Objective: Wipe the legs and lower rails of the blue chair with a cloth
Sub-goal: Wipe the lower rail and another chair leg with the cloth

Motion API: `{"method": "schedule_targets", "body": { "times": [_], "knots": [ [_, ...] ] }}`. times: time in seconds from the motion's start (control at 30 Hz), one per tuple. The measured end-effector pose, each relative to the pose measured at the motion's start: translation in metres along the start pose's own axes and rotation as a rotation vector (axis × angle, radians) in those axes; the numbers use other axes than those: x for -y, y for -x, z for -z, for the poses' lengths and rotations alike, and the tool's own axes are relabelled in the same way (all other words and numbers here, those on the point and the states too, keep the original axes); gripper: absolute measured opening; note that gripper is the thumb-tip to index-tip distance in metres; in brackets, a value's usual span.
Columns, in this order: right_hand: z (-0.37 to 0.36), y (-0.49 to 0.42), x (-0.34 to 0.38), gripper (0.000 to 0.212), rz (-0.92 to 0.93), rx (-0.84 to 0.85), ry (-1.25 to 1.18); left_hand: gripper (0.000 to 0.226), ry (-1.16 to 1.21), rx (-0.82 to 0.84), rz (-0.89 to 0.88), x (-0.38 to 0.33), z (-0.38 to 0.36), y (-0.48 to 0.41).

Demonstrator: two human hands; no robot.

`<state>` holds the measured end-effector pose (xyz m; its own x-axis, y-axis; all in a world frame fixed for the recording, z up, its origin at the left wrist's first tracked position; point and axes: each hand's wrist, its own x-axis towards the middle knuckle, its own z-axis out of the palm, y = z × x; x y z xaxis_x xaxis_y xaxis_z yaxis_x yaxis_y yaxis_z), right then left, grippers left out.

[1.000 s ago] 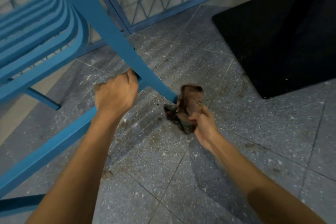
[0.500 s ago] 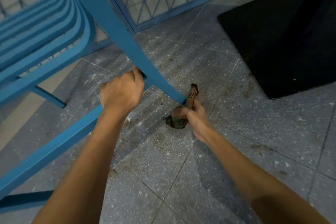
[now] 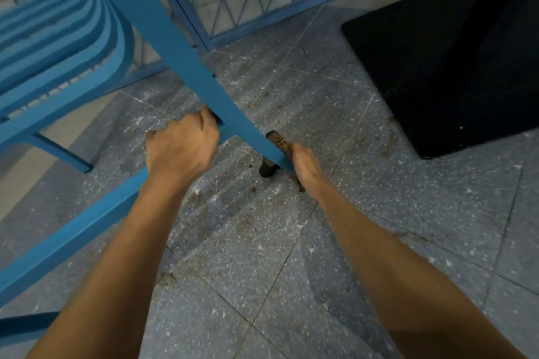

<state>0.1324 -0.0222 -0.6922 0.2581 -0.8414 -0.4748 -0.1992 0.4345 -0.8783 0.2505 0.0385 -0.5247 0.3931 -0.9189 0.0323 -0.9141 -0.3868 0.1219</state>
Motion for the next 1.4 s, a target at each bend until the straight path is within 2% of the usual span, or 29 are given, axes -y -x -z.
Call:
{"method": "schedule_targets", "body": {
  "times": [0.1,0.2,0.37,0.53,0.6,0.7,0.8,0.9,0.97,1.07,1.17,1.3,1.4],
  "knots": [
    [-0.005,0.007,0.039,0.035,0.138,0.066,0.002,0.016,0.013,-0.034,0.003,0.004,-0.003,-0.002],
    [-0.009,0.019,0.074,0.034,0.244,0.115,-0.030,0.020,0.035,-0.150,-0.018,0.004,-0.009,0.001],
    [-0.015,0.031,0.081,0.035,0.285,0.096,-0.055,0.034,-0.045,-0.331,0.029,0.000,-0.006,0.008],
    [-0.051,0.045,0.071,0.030,0.259,0.158,-0.101,0.032,-0.174,-0.328,0.066,0.037,0.000,0.022],
    [-0.067,0.053,0.065,0.025,0.276,0.212,-0.116,0.041,-0.231,-0.286,0.086,0.057,0.002,0.028],
    [-0.089,0.066,0.059,0.025,0.258,0.292,-0.142,0.054,-0.288,-0.234,0.009,0.090,0.003,0.035],
    [-0.100,0.074,0.054,0.022,0.210,0.360,-0.299,0.064,-0.278,-0.180,-0.069,0.118,0.007,0.040],
    [-0.091,0.065,0.032,0.023,0.185,0.419,-0.482,0.072,-0.256,-0.076,-0.023,0.133,0.012,0.036],
    [-0.081,0.052,-0.004,0.027,0.085,0.371,-0.327,0.060,-0.246,-0.065,0.013,0.137,0.008,0.030],
    [-0.078,0.035,-0.060,0.041,-0.130,0.285,0.066,0.046,-0.221,-0.060,0.008,0.141,0.001,0.026],
    [-0.083,0.031,-0.068,0.051,-0.223,0.283,0.104,0.044,-0.209,-0.055,0.000,0.142,0.001,0.027],
    [-0.091,0.050,-0.021,0.038,-0.037,0.383,-0.044,0.039,-0.170,-0.113,-0.005,0.138,0.002,0.030],
    [-0.102,0.078,0.028,0.049,0.209,0.523,-0.060,0.049,-0.169,-0.091,0.002,0.135,0.005,0.032]
  ]
}}
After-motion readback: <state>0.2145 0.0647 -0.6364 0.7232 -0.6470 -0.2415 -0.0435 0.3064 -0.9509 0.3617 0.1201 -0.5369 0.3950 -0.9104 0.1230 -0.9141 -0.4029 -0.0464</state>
